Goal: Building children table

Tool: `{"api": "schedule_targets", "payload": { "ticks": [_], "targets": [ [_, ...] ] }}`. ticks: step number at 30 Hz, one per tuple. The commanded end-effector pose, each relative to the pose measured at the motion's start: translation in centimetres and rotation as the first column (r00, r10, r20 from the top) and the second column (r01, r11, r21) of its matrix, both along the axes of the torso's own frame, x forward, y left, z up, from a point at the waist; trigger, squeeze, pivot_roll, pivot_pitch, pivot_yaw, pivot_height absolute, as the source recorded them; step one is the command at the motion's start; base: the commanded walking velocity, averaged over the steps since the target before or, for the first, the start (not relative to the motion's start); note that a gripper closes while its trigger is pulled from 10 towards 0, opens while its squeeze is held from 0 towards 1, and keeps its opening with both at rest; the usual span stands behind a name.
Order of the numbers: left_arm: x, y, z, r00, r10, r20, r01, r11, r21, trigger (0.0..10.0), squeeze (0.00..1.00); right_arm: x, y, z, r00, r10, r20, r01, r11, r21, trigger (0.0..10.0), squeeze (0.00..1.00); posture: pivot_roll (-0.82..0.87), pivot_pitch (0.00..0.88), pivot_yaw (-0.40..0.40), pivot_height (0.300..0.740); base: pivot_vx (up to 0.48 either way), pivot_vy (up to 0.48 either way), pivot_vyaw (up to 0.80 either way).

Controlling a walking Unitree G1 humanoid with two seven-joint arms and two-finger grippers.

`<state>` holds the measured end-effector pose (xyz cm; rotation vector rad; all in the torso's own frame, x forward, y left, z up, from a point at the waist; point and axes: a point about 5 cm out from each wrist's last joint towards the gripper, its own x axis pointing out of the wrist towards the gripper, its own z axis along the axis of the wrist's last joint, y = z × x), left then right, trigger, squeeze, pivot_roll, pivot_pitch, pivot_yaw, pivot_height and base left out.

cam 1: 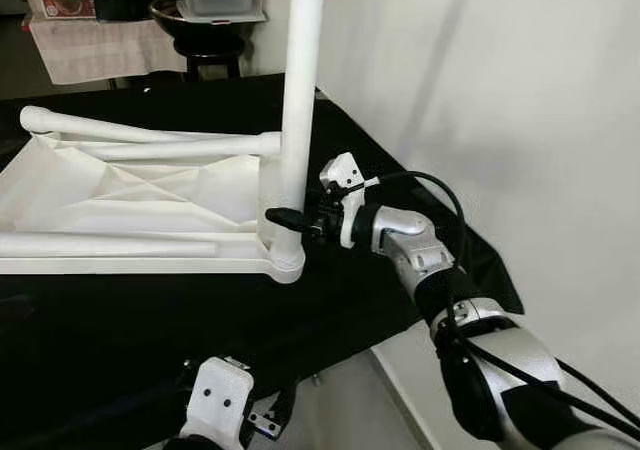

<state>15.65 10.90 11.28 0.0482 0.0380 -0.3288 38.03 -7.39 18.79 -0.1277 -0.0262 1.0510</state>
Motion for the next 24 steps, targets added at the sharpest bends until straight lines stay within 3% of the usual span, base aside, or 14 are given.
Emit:
{"api": "schedule_targets", "payload": {
  "ticks": [1,5,6,7,8,9,10,11,12,14,15,23,24],
  "targets": [
    [-0.2,0.1,0.1,1.000,-0.008,-0.003,0.008,1.000,-0.006,10.0,0.00,-0.5,-1.1,-2.2,0.997,-0.048,-0.057,0.046,0.999,-0.027,0.0,0.00,-0.02,0.053,-0.105,0.740,0.000,0.000,0.00],
    [-0.2,0.3,0.1,1.000,-0.013,-0.007,0.013,1.000,-0.009,10.0,0.00,-1.0,-1.7,-2.8,0.992,-0.106,-0.067,0.106,0.994,-0.003,0.0,0.00,-0.03,0.052,-0.104,0.740,0.000,0.000,0.00],
    [-0.1,0.4,0.0,1.000,-0.012,-0.008,0.012,1.000,-0.010,10.0,0.00,-1.0,-2.4,-3.3,0.960,-0.274,-0.053,0.273,0.962,-0.010,0.0,0.00,-0.03,0.052,-0.102,0.740,0.000,0.000,0.00],
    [-0.1,0.4,0.0,1.000,-0.010,-0.009,0.010,1.000,-0.011,10.0,0.00,-0.9,-3.4,-3.8,0.880,-0.474,-0.023,0.473,0.880,-0.035,0.0,0.00,-0.03,0.052,-0.102,0.740,0.000,0.000,0.00],
    [-0.1,0.4,0.0,1.000,-0.010,-0.009,0.010,1.000,-0.011,10.0,0.00,-0.9,-3.4,-3.8,0.880,-0.474,-0.023,0.473,0.880,-0.035,0.0,0.00,-0.03,0.052,-0.102,0.740,0.000,0.000,0.00],
    [-0.1,0.5,0.0,1.000,-0.006,-0.009,0.006,1.000,-0.013,10.0,0.00,-2.7,-3.6,-5.1,0.802,-0.596,-0.039,0.593,0.803,-0.058,0.0,0.00,-0.04,0.048,-0.106,0.740,0.000,0.000,0.00],
    [-0.1,0.5,0.0,1.000,-0.006,-0.009,0.006,1.000,-0.013,10.0,0.00,-2.7,-3.6,-5.1,0.802,-0.596,-0.039,0.593,0.803,-0.058,0.0,0.00,-0.04,0.048,-0.106,0.740,0.000,0.000,0.00],
    [-0.1,0.6,0.0,1.000,-0.004,-0.008,0.004,1.000,-0.013,10.0,0.00,-4.6,-3.4,-5.7,0.753,-0.657,-0.031,0.655,0.753,-0.064,0.0,0.00,-0.04,0.049,-0.098,0.740,0.000,0.000,0.00],
    [0.0,0.7,0.0,1.000,-0.002,-0.008,0.002,1.000,-0.014,10.0,0.00,-6.2,-2.7,-6.0,0.743,-0.667,-0.054,0.664,0.745,-0.064,0.0,0.00,-0.05,0.051,-0.093,0.740,0.000,0.000,0.00],
    [0.0,0.7,0.0,1.000,-0.002,-0.008,0.002,1.000,-0.014,10.0,0.00,-6.2,-2.7,-6.0,0.743,-0.667,-0.054,0.664,0.745,-0.064,0.0,0.00,-0.05,0.051,-0.093,0.740,0.000,0.000,0.00],
    [0.1,0.8,-0.1,1.000,-0.002,-0.008,0.002,1.000,-0.014,10.0,0.00,-7.0,-2.2,-6.1,0.749,-0.660,-0.066,0.657,0.751,-0.056,0.0,0.00,-0.06,0.036,-0.088,0.740,0.000,0.000,0.00],
    [0.4,0.8,-0.2,1.000,-0.005,-0.005,0.005,1.000,-0.023,10.0,0.00,-5.0,-2.6,-4.6,0.747,-0.664,-0.041,0.662,0.748,-0.046,0.0,0.00,-0.06,0.021,-0.093,0.740,0.000,0.000,0.00],
    [0.5,0.8,-0.2,1.000,-0.003,-0.004,0.003,1.000,-0.024,10.0,0.00,-4.6,-2.5,-4.2,0.766,-0.642,-0.033,0.639,0.767,-0.060,10.0,0.00,-0.06,0.020,-0.092,0.740,0.000,0.000,0.00]
  ]
}}
